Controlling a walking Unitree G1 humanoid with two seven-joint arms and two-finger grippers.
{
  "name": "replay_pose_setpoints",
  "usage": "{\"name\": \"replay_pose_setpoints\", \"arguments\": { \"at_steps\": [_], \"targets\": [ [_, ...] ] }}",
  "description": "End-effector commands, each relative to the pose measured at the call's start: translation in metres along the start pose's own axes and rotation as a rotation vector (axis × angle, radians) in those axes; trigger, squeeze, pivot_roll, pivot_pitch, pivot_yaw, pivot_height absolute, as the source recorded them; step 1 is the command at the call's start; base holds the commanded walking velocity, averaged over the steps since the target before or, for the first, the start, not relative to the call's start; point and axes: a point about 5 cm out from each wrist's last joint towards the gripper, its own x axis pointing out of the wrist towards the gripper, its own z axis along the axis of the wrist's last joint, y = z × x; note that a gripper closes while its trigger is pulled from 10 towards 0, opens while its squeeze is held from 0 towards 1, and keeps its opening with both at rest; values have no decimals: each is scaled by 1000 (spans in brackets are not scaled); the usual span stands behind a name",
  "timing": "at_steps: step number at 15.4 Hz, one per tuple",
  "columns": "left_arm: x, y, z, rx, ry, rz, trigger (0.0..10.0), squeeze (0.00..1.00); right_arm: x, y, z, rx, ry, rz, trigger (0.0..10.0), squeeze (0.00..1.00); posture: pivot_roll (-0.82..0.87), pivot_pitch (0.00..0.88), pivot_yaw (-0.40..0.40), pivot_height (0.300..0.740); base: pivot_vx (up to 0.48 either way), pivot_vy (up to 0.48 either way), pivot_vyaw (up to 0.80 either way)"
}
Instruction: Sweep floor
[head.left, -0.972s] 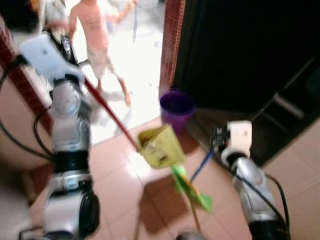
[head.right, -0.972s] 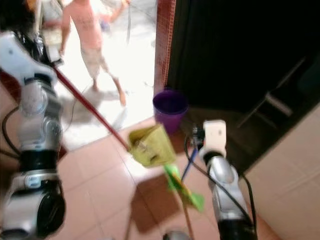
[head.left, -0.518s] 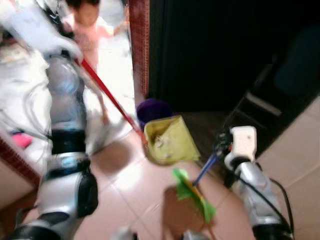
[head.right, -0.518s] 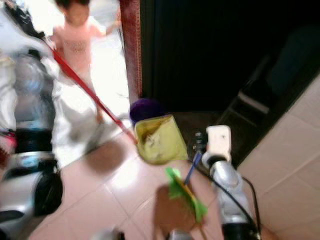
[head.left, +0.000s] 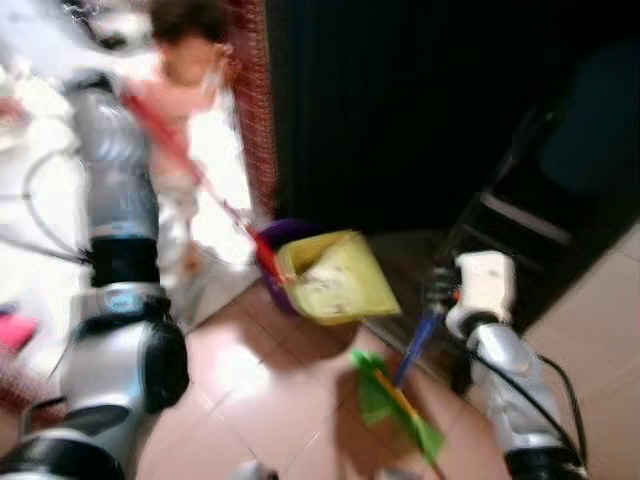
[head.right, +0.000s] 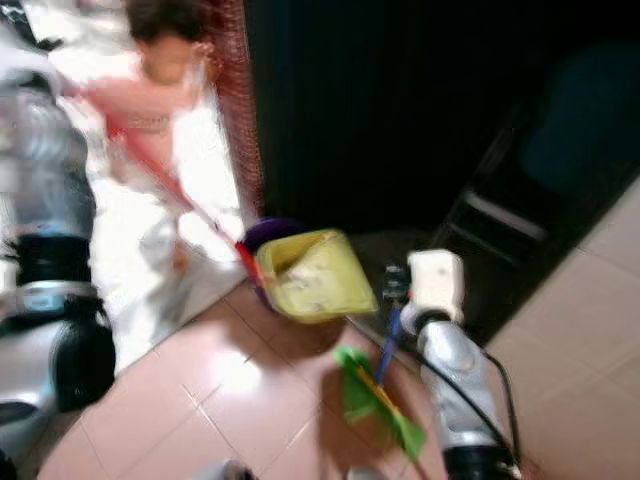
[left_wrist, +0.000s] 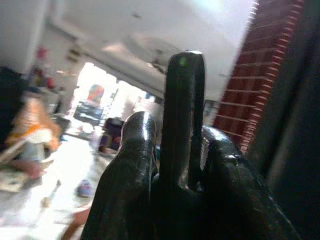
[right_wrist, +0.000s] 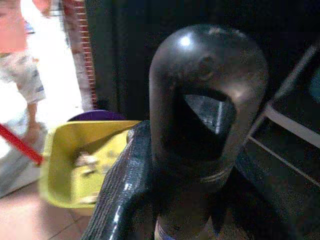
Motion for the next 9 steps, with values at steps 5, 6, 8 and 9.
{"name": "replay_pose_setpoints", "arguments": {
  "at_steps": [5,6,8,9],
  "targets": [
    [5,-21,10,-29,-40,-38,10000,0,-4,-6,-6,7,35,-14,10000,0,-146,0,42,740,64,407,-246],
    [4,-21,9,-31,-36,-37,10000,0,-5,-6,-6,7,36,-13,10000,0,-146,0,42,740,0,420,0],
    [3,-23,6,-18,-31,-36,10000,0,-6,-5,-7,7,38,-6,10000,0,-146,0,43,740,0,420,0],
    [1,-24,4,-11,-26,-39,10000,0,-6,-5,-7,5,38,-4,10000,0,-145,0,42,740,247,412,0]
  ]
}}
